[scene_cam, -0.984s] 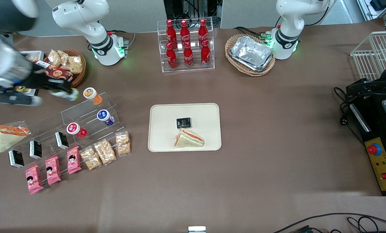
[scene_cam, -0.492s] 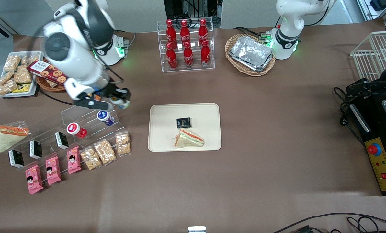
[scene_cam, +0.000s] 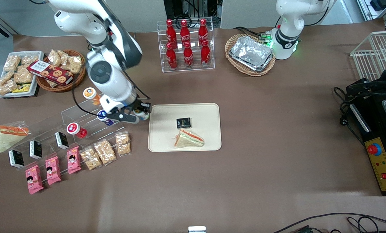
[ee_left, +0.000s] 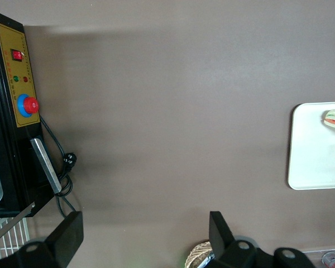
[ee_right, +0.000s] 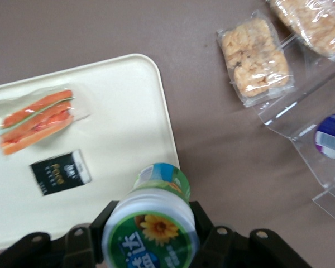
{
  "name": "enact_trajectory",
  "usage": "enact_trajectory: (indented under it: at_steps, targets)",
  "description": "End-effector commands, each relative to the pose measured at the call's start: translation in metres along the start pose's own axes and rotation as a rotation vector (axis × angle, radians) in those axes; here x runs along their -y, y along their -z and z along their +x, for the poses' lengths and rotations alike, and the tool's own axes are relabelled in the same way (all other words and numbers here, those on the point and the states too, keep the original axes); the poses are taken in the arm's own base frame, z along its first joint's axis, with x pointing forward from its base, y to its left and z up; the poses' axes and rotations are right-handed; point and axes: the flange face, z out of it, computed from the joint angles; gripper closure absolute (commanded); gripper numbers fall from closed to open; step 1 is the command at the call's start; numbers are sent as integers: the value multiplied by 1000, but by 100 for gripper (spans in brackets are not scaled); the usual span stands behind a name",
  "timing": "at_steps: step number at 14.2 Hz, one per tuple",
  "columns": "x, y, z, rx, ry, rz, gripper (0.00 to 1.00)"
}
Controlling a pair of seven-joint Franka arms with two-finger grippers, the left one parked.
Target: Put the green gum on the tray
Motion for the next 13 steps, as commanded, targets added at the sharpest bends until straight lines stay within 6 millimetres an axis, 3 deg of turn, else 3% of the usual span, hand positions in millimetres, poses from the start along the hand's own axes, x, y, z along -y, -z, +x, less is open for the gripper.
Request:
enact_trajectory:
  at_steps: [1, 5, 13]
  targets:
    - [21, -54, -2, -5, 17, -23, 47]
    - [30, -100, -9, -16, -5, -3, 47]
    - [41, -143, -24, -33, 28, -14, 42]
